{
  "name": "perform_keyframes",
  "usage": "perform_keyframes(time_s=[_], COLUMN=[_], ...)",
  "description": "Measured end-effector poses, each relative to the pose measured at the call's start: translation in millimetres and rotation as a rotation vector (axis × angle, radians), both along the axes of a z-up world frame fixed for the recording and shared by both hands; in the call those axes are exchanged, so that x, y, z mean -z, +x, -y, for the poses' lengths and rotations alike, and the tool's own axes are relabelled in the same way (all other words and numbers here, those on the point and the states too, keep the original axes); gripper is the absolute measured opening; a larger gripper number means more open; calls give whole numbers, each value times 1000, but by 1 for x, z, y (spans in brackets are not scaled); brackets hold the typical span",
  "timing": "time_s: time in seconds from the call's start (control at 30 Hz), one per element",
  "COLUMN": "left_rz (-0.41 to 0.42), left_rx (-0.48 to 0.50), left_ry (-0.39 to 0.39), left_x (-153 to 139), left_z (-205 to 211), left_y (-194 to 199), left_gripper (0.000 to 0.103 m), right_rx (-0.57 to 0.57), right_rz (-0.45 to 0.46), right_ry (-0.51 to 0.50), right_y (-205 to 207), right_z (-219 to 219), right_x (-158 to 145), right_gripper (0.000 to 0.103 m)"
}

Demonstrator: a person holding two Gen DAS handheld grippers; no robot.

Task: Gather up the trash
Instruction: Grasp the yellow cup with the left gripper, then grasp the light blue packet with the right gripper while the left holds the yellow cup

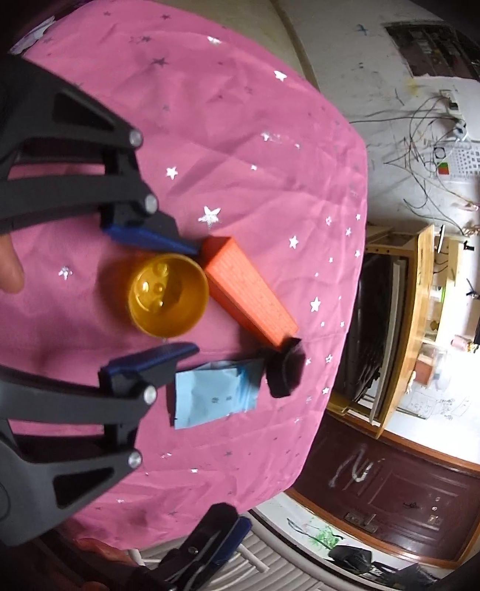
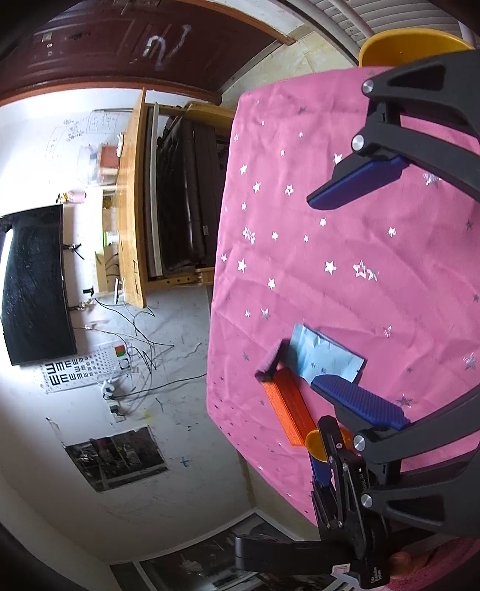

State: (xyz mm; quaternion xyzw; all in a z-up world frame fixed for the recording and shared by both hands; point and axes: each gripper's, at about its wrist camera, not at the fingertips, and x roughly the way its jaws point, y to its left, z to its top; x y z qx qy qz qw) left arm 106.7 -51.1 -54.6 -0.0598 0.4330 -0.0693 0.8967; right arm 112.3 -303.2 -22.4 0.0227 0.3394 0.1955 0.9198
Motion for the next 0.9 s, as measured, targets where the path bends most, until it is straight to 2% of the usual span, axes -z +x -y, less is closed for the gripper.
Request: perform_keyframes(time_s=[0.13,0.43,0.6,0.73,0.83,0.9], left_rz=[1,40,48,47,50,53], left_rx=[6,-61,-82,-84,-86,-87], left_ry=[-2,-21,-41,-57,-67,-70], left_x=[-1,-13,-13,-12,-12,-12], left_z=[-2,-33,-48,-56,-59,-60], left_y=[0,-10,-14,-14,-14,-14], left_gripper=[40,40,40,40,40,40], right_rx=[-30,-110,-111,-113,-110,-107], right_rz=[-12,-78,-75,-100,-115,-130], right_ry=[-10,-53,-164,-181,-175,-179], right_y=[3,17,27,36,40,43], right_z=[-15,-60,-92,-100,-102,-103], right_x=[2,16,25,32,34,37], right_gripper=[85,87,87,87,80,71])
